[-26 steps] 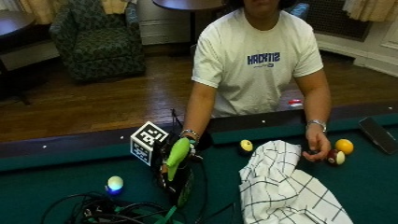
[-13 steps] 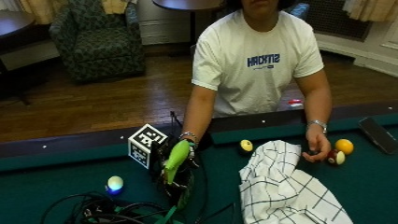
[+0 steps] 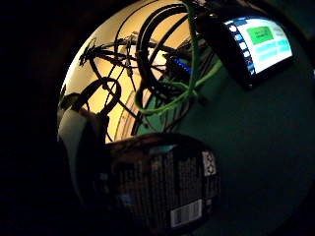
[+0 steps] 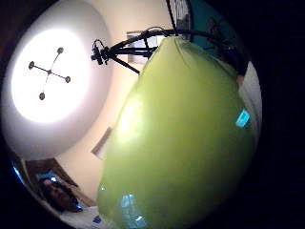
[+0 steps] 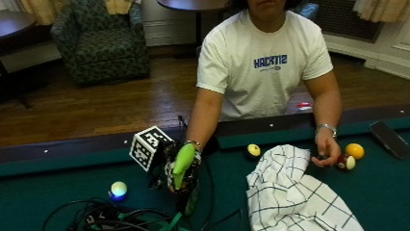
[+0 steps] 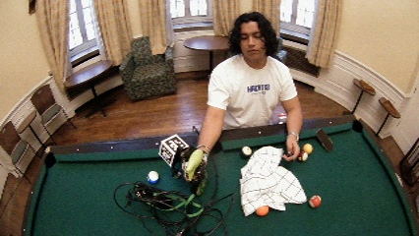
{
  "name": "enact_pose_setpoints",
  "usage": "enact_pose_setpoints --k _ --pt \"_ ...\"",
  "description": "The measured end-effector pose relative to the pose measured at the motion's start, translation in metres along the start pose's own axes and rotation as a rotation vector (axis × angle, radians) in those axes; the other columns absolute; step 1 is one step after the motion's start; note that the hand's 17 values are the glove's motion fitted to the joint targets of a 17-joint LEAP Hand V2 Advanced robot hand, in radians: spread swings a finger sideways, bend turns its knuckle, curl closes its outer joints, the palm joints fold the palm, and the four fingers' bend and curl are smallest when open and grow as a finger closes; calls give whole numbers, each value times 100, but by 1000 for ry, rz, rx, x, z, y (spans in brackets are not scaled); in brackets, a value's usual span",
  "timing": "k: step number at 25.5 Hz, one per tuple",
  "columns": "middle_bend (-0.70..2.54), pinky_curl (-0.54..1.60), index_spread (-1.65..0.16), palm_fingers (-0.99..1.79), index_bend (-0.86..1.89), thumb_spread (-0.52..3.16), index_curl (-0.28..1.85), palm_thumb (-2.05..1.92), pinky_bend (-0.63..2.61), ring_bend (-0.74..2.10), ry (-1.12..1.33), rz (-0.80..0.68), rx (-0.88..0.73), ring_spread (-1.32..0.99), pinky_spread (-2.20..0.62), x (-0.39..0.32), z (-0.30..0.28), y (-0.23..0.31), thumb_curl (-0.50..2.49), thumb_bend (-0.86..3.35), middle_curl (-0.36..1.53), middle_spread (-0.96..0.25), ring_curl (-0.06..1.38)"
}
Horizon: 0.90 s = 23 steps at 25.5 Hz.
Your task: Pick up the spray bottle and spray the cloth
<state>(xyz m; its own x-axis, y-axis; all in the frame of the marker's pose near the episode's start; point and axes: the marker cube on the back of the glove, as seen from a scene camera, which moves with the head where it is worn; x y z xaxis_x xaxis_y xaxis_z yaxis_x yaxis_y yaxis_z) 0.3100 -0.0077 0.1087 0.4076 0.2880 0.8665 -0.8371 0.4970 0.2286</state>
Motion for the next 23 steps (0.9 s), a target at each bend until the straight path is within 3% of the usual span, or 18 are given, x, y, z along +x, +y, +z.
enact_pose_setpoints --k 23 --pt "73 43 -27 139 50 21 56 95 41 71 -2 -13 -82 -22 -28 -1 27 -25 69 -3 57 -19 50"
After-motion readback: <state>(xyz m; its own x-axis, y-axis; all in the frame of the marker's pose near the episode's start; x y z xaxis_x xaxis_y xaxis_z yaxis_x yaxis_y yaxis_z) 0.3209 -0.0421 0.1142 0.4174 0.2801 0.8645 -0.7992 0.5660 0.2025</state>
